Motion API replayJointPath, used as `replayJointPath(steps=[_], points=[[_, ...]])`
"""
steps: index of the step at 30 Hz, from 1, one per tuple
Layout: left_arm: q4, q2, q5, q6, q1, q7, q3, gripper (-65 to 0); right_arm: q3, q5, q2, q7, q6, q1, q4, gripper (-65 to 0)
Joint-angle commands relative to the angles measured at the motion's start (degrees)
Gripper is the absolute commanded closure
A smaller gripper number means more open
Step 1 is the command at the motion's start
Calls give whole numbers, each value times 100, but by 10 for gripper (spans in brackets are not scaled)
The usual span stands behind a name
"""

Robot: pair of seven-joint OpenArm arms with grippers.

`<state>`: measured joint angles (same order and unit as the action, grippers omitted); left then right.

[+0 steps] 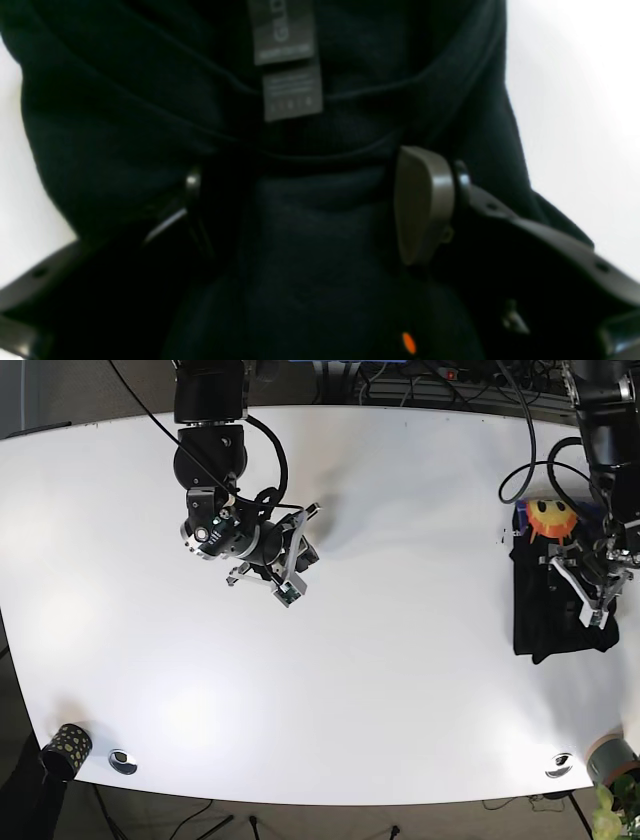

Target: Fold the T-shirt properly

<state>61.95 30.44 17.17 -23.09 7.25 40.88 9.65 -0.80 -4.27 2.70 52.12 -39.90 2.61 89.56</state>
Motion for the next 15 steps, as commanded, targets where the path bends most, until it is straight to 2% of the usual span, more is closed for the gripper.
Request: replayJointPath(steps=[1, 10, 15], points=[[-415, 389, -605, 98, 36, 540, -2, -421, -4, -69, 25, -117, -10, 121, 112, -94], [-995, 1339, -605, -139, 203, 250, -2, -424, -4, -69, 42, -117, -10, 86, 279, -94], [-969, 1559, -570, -139, 220, 127, 15, -421, -4, -69, 42, -117, -10, 86, 455, -94]])
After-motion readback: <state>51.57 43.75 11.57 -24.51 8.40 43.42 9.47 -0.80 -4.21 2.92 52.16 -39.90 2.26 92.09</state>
